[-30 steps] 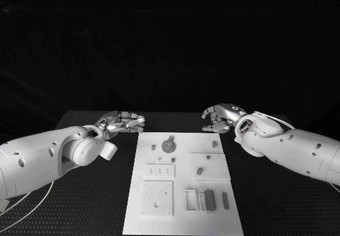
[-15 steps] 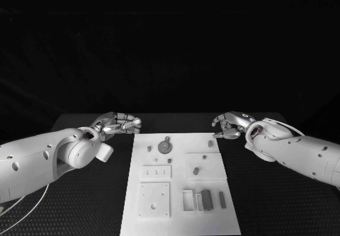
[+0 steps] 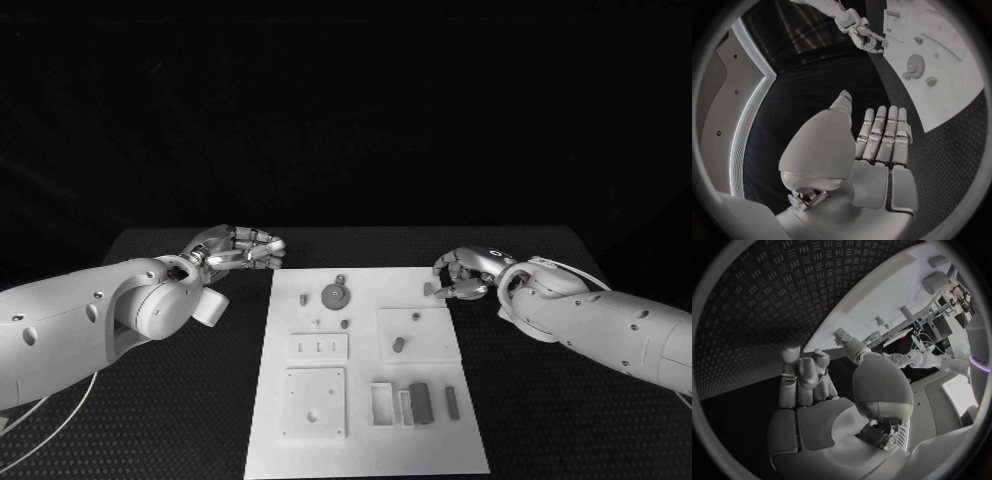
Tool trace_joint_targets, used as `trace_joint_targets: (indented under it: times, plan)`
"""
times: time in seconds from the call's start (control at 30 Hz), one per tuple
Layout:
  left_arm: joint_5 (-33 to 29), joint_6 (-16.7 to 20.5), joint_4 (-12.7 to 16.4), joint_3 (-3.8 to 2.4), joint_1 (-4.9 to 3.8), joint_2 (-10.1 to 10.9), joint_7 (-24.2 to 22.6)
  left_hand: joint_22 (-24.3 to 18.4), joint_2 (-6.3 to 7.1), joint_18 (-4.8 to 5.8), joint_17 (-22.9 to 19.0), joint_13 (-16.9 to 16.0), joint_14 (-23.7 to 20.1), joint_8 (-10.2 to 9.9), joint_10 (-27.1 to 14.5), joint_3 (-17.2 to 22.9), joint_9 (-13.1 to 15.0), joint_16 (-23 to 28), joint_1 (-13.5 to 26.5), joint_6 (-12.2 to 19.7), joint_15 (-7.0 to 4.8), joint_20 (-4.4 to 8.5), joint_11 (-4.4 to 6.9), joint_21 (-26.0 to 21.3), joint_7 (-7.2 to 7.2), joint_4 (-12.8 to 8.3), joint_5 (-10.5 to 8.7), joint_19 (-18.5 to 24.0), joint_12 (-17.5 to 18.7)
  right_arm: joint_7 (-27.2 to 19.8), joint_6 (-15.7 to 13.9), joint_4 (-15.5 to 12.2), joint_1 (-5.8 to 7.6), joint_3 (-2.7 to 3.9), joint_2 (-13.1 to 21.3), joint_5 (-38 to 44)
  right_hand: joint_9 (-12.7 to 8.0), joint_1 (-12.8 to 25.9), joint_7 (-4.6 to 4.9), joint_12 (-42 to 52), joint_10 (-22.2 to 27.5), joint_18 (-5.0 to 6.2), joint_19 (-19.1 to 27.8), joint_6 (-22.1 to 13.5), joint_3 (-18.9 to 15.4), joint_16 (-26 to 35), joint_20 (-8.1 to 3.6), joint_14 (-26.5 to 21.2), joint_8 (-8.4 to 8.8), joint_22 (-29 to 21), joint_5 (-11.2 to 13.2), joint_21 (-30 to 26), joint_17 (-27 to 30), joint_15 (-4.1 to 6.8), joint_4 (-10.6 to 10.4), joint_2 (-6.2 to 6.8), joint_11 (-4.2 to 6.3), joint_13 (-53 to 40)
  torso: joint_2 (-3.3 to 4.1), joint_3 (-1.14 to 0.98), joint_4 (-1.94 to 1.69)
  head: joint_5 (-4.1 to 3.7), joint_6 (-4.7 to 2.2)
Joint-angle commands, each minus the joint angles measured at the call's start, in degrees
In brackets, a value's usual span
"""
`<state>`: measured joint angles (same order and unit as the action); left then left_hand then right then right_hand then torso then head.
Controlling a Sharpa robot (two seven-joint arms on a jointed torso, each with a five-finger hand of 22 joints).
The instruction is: Assemble the parts on the task board
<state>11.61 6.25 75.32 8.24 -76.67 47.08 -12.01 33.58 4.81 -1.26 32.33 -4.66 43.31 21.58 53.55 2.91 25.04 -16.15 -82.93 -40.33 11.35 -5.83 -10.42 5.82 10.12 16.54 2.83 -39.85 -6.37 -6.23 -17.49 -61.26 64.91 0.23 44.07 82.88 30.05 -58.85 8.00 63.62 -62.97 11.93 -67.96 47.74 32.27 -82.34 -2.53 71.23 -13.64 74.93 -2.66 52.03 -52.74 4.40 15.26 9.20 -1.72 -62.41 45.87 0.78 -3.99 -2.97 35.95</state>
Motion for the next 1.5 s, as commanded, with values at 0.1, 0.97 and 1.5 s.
trace_joint_targets:
  times: [0.1, 0.97, 1.5]
  plan:
    - [0.24, -0.84, 0.03, -0.04, -0.03, 0.02, -0.75, 0.08, -0.07, 0.14, 0.07, 0.08, 0.48, -0.24, 0.20, -0.38, -0.12, -0.20, -0.55, -0.06, 0.04, 0.14, -0.20, 0.35, 0.29, 0.07, 0.01, -0.42, 0.14, -1.32, 1.49, -0.42, -0.25, -0.05, 0.07, -0.12, 0.03, -0.15, -0.15, -0.09, 0.04, 3.07, 0.54, 0.11, -0.03, 0.33, 0.08, -0.02, 0.07, 1.04, -0.23, -0.28, 0.05, 0.43, 0.29, -0.26, 0.37, 0.08, 0.02, -0.01, 0.06, 0.08, 0.29]
    - [0.26, -1.02, 0.15, -0.04, -0.04, 0.10, -0.52, 0.12, -0.04, 0.17, 0.09, 0.18, 0.51, -0.59, 0.10, -0.67, -0.38, -0.09, -0.68, 0.03, 0.03, 0.16, -0.61, 0.31, 0.69, 0.10, 0.02, -0.49, 0.32, -1.91, 1.33, -0.22, -0.71, -0.17, -1.43, -0.29, 0.49, 0.14, -0.27, -0.05, 0.05, 3.07, 0.62, 1.75, -0.17, 0.24, 0.19, -0.11, -0.90, 1.07, -0.23, -0.24, 0.01, 0.54, 0.48, -1.56, 0.48, 0.04, -0.06, 0.00, -0.05, 0.05, 0.69]
    - [0.27, -1.17, -0.15, -0.04, -0.04, 0.08, -0.29, 0.12, -0.06, 0.18, 0.09, 0.20, 0.50, -0.64, 0.07, -0.72, -0.42, -0.06, -0.69, 0.00, 0.04, 0.16, -0.66, 0.30, 0.72, 0.11, 0.01, -0.50, 0.37, -1.95, 1.12, 0.50, -1.72, -0.18, -2.15, -0.31, 1.24, 0.35, -0.88, 0.05, -0.15, 3.07, 0.51, 5.37, -0.26, 0.10, 0.11, -0.01, -2.63, 1.08, -0.23, -0.06, -0.01, 1.05, 0.72, -2.91, 1.04, -0.02, -0.08, 0.02, -0.05, 0.23, 1.02]
